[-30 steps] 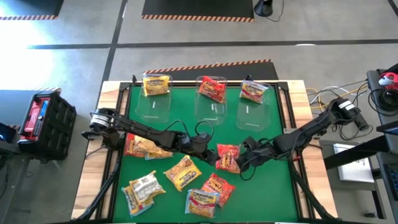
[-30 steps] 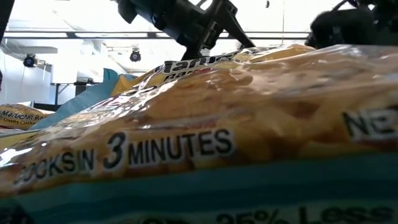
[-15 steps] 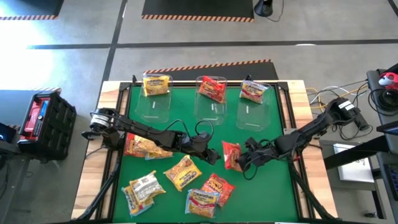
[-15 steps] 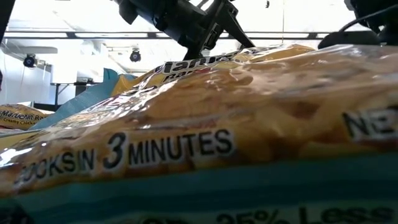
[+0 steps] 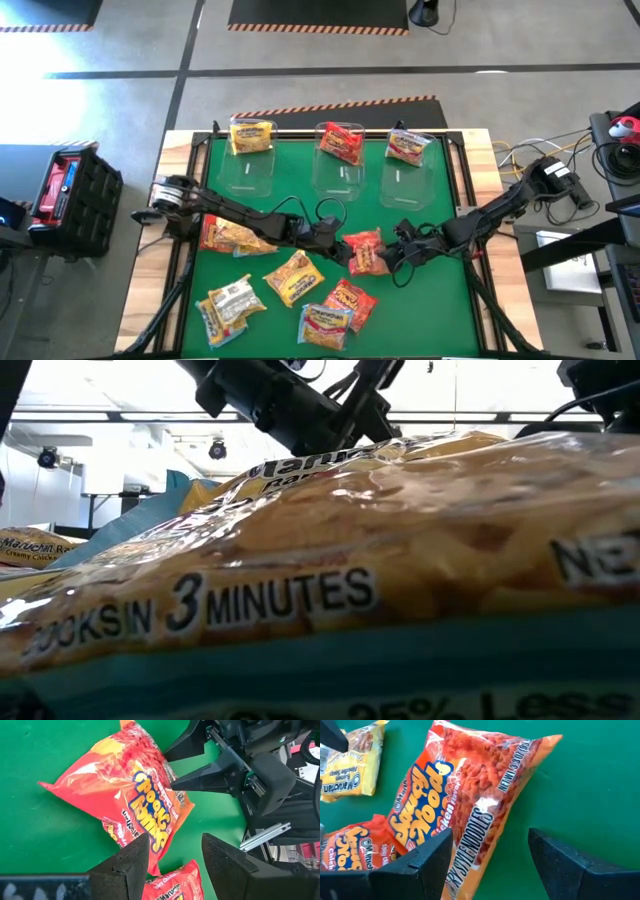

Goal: Sort Maruchan noodles
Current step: Put the orange noodle pack into the middle transparent bin

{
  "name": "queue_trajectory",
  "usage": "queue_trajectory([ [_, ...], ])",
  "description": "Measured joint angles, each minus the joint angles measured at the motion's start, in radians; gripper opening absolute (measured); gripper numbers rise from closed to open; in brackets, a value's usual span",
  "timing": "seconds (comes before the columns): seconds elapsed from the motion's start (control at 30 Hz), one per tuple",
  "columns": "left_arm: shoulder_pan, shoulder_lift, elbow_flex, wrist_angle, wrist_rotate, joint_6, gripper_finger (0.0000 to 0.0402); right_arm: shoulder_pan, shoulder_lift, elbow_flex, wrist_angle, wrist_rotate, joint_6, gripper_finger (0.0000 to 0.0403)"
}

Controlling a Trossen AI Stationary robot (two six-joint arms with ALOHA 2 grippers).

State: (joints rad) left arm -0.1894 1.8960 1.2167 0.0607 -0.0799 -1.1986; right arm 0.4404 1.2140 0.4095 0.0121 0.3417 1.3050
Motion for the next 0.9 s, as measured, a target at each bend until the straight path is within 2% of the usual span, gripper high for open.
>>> queue_trajectory([
  [0.23, -0.002, 0.010, 0.000, 0.007, 0.000, -0.015, 0.0165, 0.000, -0.032, 0.003, 0.001, -0.004, 0.032, 0.0249],
  [0.47, -0.007, 0.009, 0.000, 0.006, 0.002, -0.008, 0.0165, 0.000, -0.086, 0.047, 0.034, 0.008, -0.050, 0.0249],
  [0.9, -0.010, 0.009, 0.000, -0.005, 0.012, -0.015, 0.0165, 0.000, 0.054, 0.045, 0.054, 0.003, -0.041, 0.0249],
])
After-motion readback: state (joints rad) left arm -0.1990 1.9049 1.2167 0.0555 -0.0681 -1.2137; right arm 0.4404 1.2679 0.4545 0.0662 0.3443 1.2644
